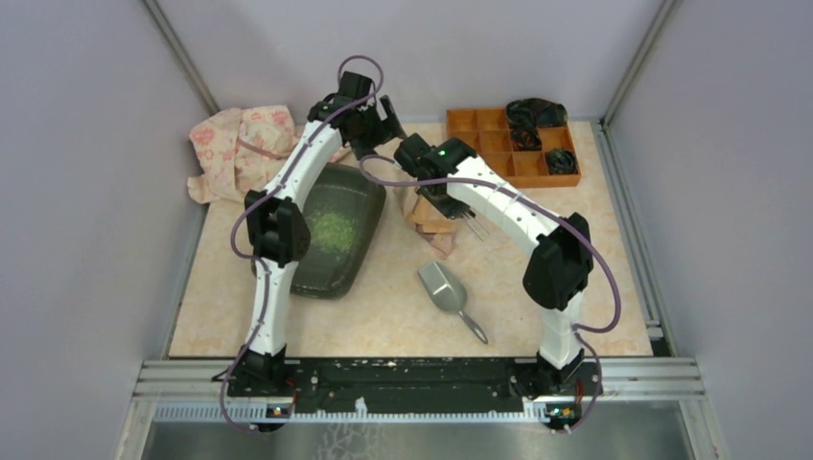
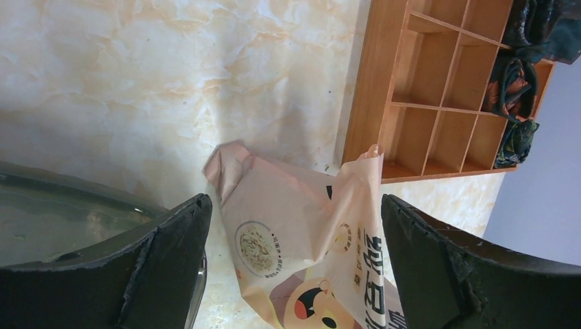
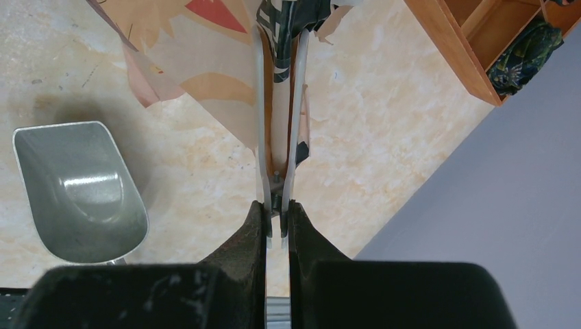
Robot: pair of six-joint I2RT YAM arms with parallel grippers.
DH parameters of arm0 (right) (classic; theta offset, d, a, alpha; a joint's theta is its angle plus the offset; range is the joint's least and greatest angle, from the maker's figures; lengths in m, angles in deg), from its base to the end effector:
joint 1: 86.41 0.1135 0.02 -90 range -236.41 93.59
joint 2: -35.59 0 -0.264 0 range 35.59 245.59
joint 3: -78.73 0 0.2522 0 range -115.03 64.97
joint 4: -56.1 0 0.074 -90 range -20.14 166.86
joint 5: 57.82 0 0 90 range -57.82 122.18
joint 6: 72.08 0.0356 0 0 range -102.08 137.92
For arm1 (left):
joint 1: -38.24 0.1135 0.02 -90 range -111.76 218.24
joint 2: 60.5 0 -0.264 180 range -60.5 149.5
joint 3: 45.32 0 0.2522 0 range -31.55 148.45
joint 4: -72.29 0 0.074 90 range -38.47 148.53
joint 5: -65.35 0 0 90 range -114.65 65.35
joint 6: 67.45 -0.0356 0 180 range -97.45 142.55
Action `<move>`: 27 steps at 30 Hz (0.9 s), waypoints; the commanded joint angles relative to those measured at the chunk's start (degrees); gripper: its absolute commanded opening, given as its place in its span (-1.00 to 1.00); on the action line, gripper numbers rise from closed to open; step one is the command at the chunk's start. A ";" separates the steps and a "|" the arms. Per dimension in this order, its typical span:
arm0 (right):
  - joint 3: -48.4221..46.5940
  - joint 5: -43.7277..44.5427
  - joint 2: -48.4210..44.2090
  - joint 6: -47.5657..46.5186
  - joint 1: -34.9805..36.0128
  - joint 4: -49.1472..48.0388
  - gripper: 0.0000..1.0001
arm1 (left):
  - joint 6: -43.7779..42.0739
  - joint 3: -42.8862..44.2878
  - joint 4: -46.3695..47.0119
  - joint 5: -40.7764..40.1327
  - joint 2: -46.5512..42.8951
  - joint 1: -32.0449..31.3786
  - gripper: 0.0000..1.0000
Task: Fill the litter box with clean litter
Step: Clamp the cat litter bag at the center of the board.
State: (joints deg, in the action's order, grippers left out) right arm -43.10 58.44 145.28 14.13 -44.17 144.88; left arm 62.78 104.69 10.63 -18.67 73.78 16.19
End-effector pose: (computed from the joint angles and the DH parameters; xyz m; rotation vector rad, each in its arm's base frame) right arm 0.2919 0.2438 0.3120 -0.9992 2.5431 -0.4962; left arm 0.4835 -0.1998 0.2923 -0.3376 2.4398 -0.6255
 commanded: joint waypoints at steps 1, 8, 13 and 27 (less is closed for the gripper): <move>-1.89 0.84 -0.82 1.16 -0.27 -0.89 -1.00 | -0.20 0.61 1.36 0.49 0.90 -0.41 0.98; -4.10 0.99 -0.63 1.27 -0.23 -1.17 -1.00 | -0.58 -0.62 1.66 0.36 -0.54 -0.81 0.98; -5.74 1.25 0.19 1.16 -0.25 -1.93 -1.00 | -1.76 -0.85 0.07 -2.37 -0.82 -2.66 0.97; -9.33 0.37 6.66 0.45 -1.02 -1.81 -1.00 | -4.25 -1.22 -2.72 -9.24 -2.58 -4.24 0.97</move>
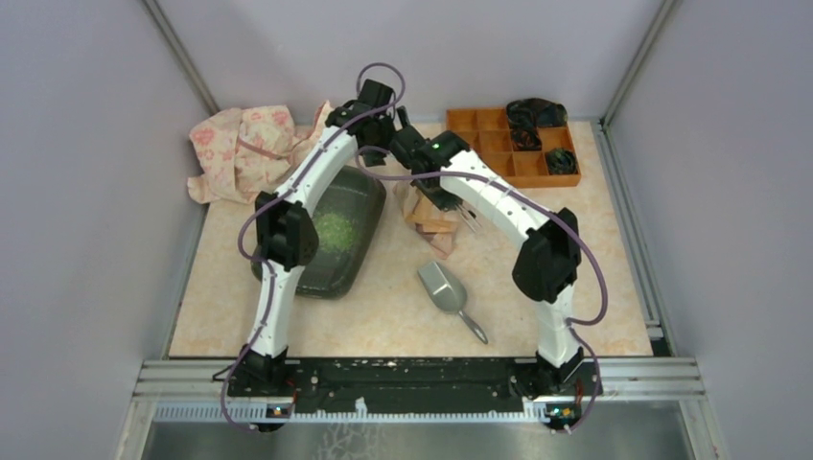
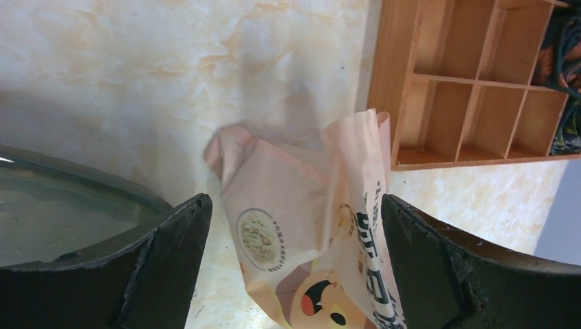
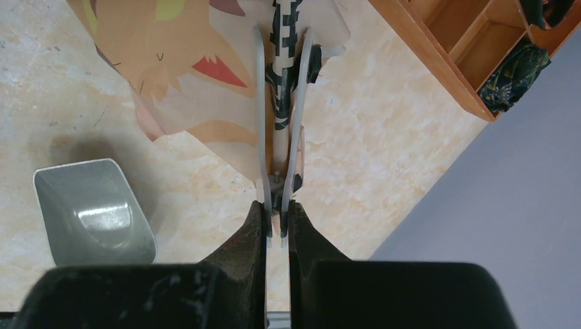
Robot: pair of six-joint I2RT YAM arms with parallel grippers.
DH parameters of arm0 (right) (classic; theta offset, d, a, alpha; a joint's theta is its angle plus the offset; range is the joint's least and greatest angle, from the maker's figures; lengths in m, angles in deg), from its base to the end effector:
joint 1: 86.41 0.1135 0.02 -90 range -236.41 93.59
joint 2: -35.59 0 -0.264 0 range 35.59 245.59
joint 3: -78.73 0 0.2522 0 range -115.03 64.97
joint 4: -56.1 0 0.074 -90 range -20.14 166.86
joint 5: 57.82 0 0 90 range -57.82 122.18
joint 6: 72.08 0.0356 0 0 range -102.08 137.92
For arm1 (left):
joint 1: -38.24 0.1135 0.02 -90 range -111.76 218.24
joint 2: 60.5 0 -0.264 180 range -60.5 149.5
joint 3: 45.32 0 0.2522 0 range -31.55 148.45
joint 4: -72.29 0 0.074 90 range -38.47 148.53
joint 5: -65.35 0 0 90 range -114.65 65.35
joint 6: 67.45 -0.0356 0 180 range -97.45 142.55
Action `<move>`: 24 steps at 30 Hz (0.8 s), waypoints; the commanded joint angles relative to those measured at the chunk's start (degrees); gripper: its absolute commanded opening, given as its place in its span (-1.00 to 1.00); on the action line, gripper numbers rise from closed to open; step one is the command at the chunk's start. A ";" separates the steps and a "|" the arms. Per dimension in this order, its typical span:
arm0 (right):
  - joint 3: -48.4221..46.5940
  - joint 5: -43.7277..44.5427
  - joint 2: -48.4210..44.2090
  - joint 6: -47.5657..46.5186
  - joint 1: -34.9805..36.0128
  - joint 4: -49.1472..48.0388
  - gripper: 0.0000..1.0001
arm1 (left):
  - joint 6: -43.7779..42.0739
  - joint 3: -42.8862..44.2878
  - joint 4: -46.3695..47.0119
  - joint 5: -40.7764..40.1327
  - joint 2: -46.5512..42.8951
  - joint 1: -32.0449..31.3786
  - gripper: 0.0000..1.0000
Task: Fill the litter box with clean litter
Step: Clamp the cat litter bag at the center of the board.
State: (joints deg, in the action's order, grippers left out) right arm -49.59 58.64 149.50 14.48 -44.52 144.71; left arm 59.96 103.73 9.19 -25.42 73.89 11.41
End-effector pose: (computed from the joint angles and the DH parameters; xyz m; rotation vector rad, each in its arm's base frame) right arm 0.3084 0.2553 0.3157 -0.9570 2.5197 -0.4749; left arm 0.4655 -0.2349 0.2840 -0.2347 2.4659 -0.4857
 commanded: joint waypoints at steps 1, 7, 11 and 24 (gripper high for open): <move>-3.18 0.21 2.53 -0.02 -0.73 -1.70 -1.00 | -1.53 -0.54 -1.21 -2.62 -2.93 0.67 0.98; -3.56 1.31 2.16 -0.75 -0.95 -2.11 -1.00 | -1.95 -1.16 -0.71 -2.19 -3.57 1.28 0.98; -6.65 2.65 2.50 -0.86 -0.94 -2.47 -1.00 | -2.15 -0.99 -0.65 -2.12 -3.28 1.27 0.97; -7.41 1.05 4.97 -1.05 -1.18 -2.88 -1.00 | -2.67 -1.07 -0.58 -2.01 -3.38 1.53 0.97</move>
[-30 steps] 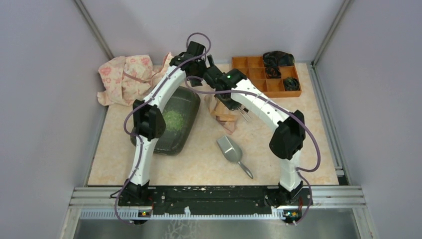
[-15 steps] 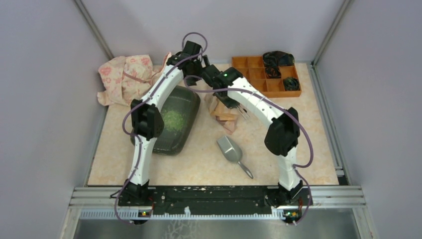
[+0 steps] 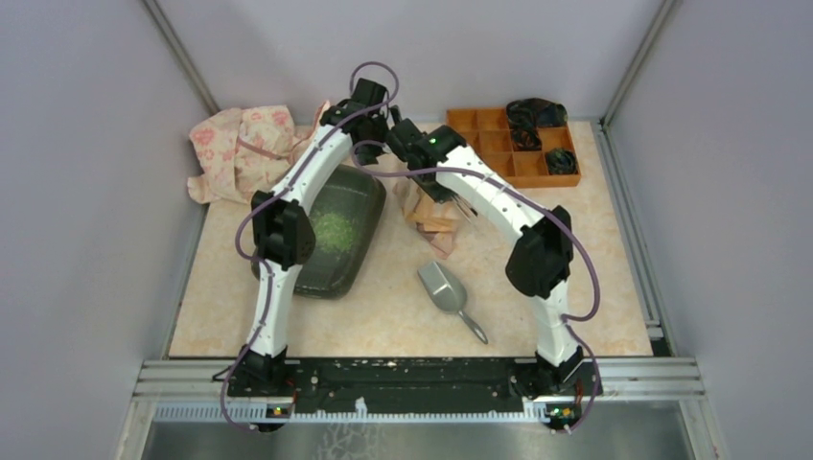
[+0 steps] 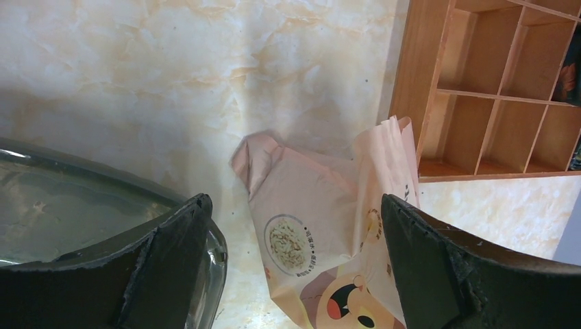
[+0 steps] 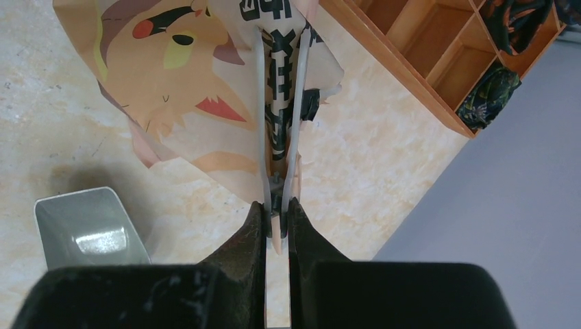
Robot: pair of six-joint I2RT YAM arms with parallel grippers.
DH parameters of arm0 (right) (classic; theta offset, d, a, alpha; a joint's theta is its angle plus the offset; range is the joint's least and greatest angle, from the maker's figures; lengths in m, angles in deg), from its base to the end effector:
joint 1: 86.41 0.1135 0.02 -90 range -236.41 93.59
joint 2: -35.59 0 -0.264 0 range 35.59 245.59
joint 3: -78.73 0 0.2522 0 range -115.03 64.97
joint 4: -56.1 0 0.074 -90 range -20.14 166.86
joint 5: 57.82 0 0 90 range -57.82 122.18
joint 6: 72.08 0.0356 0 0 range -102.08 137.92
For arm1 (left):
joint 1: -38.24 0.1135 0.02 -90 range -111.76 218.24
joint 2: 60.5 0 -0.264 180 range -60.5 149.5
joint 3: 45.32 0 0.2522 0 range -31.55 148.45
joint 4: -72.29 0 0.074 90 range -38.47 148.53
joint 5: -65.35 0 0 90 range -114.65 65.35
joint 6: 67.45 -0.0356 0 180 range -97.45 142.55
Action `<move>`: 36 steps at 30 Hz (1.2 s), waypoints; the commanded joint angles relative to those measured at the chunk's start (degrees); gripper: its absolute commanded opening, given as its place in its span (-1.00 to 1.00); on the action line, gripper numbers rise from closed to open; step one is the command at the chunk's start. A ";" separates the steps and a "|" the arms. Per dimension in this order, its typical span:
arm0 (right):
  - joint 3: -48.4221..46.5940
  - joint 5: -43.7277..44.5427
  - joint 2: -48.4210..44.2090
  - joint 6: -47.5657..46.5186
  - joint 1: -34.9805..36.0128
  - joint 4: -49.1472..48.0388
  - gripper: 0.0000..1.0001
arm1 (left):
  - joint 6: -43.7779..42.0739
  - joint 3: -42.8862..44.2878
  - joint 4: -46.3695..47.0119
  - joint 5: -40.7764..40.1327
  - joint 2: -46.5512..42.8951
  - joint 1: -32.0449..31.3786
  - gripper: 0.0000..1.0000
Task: Fill the litter box with clean litter
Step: Clamp the cat litter bag at the center of the board.
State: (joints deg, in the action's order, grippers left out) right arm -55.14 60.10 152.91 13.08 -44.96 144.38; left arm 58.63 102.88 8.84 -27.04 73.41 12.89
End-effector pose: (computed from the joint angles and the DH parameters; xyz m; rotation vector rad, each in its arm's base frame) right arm 0.3228 0.2629 0.3198 -0.9437 2.4769 -0.4913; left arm 0.4698 -0.2209 0.2831 -0.2505 2.4623 -0.4262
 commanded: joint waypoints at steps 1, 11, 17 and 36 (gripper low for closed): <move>-1.99 -1.04 1.75 0.24 -0.74 -2.73 -1.00 | -1.48 -0.30 -0.26 -0.42 -2.94 0.11 0.97; -3.83 -2.23 3.83 0.53 -1.26 -2.62 -1.00 | -1.96 -0.49 -0.45 -0.59 -3.73 0.82 0.98; -4.05 -2.87 4.43 1.19 -2.31 -2.27 -1.00 | -2.10 -0.66 -0.54 -0.59 -4.17 1.11 0.98; -5.11 -3.98 3.19 2.58 -2.58 -2.71 0.00 | -2.27 -0.88 -0.75 -0.24 -5.37 1.19 0.98</move>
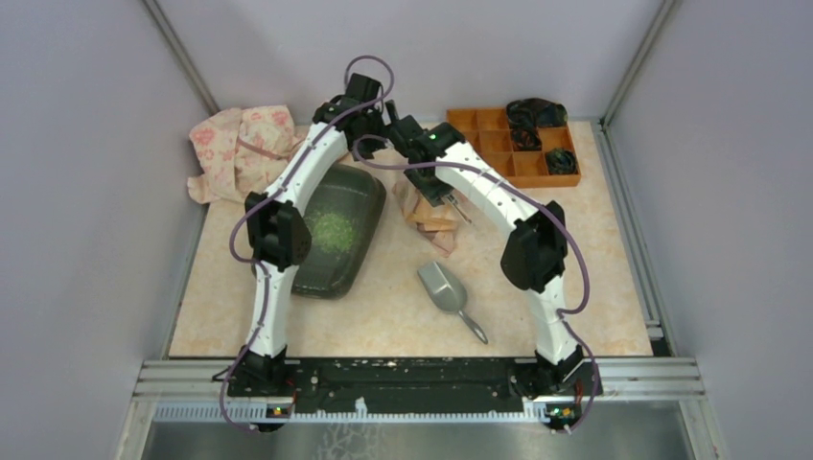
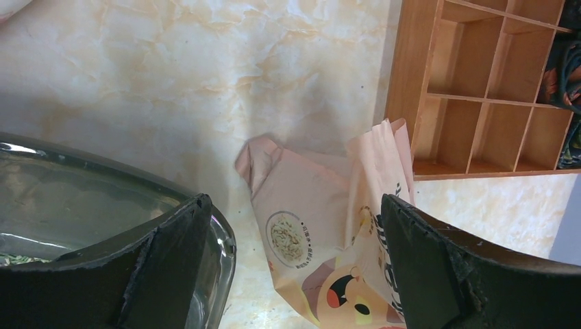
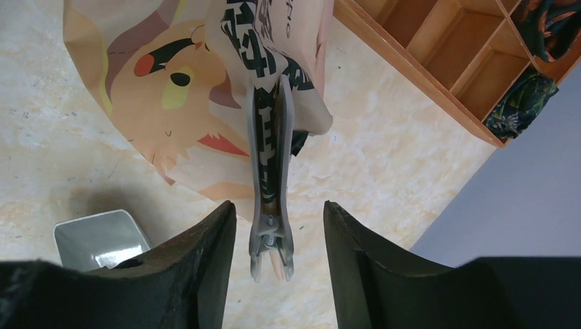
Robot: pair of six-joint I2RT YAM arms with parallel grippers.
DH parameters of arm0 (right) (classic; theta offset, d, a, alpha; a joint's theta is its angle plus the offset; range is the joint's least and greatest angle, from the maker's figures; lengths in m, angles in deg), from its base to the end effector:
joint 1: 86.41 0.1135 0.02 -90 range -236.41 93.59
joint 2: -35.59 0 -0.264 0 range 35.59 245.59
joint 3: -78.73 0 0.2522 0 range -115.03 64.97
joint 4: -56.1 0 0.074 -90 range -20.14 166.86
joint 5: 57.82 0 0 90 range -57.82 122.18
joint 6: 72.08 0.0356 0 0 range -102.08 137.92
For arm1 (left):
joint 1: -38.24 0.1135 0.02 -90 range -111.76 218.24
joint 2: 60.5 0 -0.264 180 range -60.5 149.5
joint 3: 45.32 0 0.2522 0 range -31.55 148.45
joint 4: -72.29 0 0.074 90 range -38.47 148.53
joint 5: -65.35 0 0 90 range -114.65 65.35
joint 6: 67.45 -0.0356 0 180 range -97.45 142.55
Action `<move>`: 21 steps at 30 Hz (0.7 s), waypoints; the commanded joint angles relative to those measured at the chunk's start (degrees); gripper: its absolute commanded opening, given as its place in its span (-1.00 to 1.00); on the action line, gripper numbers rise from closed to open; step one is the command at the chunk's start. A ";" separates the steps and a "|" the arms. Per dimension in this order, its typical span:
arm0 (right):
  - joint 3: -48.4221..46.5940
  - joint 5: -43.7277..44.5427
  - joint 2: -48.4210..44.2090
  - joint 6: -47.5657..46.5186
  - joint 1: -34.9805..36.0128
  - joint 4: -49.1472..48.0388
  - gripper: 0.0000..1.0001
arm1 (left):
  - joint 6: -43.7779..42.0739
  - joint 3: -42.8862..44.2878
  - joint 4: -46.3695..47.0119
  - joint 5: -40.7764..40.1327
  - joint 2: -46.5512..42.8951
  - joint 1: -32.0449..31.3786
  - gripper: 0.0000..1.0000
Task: Fill the litter box with clean litter
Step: Clamp the cat litter bag at the center of the board.
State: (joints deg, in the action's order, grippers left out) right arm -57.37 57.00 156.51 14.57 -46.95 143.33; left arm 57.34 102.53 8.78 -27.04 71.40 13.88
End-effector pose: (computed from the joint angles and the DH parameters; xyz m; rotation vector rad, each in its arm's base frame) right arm 0.3429 0.2629 0.3049 -0.8918 2.5304 -0.4297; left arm 0.4677 -0.2101 0.2984 -0.2419 2.4325 -0.4241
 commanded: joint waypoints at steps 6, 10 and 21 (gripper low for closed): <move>-4.58 -5.53 -0.68 0.90 -1.45 -3.05 0.02 | -1.40 -1.83 -0.65 -0.79 -4.52 0.33 0.97; -7.11 -10.78 0.36 -0.10 -2.73 -5.72 0.07 | -0.99 -3.27 -1.01 -1.03 -5.73 1.15 0.98; -8.54 -15.16 5.25 -1.30 -4.52 -9.55 0.06 | -1.29 -13.68 2.33 7.64 -14.47 9.01 0.97</move>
State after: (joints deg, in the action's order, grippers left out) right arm -63.05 44.65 160.82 13.49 -50.90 137.52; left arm 56.95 93.43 8.58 -25.33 62.33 19.52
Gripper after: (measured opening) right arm 0.531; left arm 0.987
